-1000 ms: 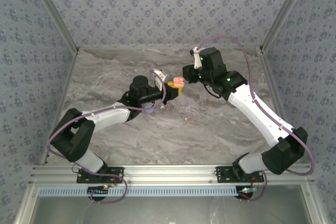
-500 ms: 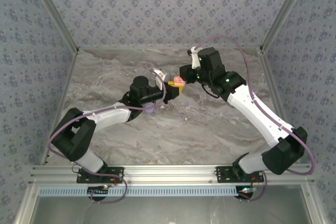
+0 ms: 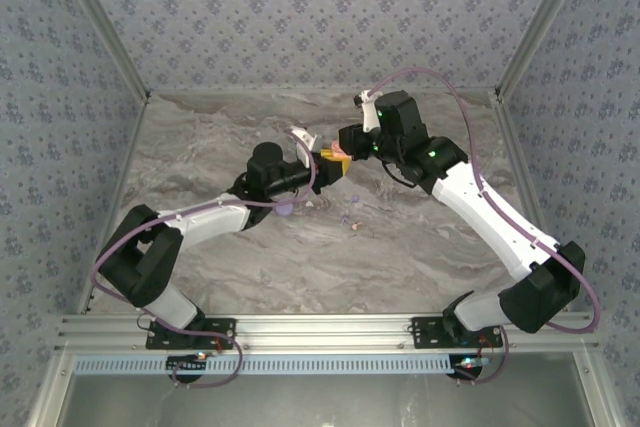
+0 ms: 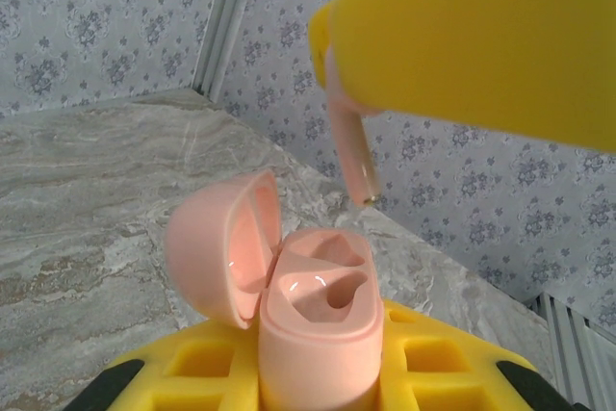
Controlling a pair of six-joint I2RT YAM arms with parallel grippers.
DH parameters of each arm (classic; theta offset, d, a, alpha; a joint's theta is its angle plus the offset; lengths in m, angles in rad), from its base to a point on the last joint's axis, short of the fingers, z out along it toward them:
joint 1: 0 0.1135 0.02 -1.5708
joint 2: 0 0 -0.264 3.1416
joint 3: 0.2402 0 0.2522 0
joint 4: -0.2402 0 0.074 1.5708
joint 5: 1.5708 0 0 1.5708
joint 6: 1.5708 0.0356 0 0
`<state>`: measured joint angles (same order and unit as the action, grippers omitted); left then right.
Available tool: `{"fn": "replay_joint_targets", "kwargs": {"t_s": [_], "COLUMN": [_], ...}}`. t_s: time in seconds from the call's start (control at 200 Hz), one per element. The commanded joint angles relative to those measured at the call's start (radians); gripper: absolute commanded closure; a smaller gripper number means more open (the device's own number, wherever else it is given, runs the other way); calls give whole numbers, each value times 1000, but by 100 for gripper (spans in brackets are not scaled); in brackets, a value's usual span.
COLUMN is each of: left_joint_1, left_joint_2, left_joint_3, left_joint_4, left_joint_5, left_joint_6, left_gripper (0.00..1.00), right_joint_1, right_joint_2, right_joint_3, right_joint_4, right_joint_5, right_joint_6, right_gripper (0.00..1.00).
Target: Insert wireless bluetooth earbuds into charging case
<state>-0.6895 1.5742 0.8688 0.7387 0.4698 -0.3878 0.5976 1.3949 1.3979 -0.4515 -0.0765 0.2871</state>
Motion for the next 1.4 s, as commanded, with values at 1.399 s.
{"fn": "replay_joint_targets", "kwargs": {"t_s": [1.399], "left_joint_1": [-9], "left_joint_2": [7], "left_joint_3": [32], "left_joint_4": [82], "left_joint_5": [-12], "left_joint_6": [-43], "left_gripper": [77], "right_joint_1": [11], "right_joint_2": [0], "right_joint_3": [-42], "right_joint_4": [8], "right_joint_5": [-31], "right_joint_6": [-4], "right_gripper": [76]}}
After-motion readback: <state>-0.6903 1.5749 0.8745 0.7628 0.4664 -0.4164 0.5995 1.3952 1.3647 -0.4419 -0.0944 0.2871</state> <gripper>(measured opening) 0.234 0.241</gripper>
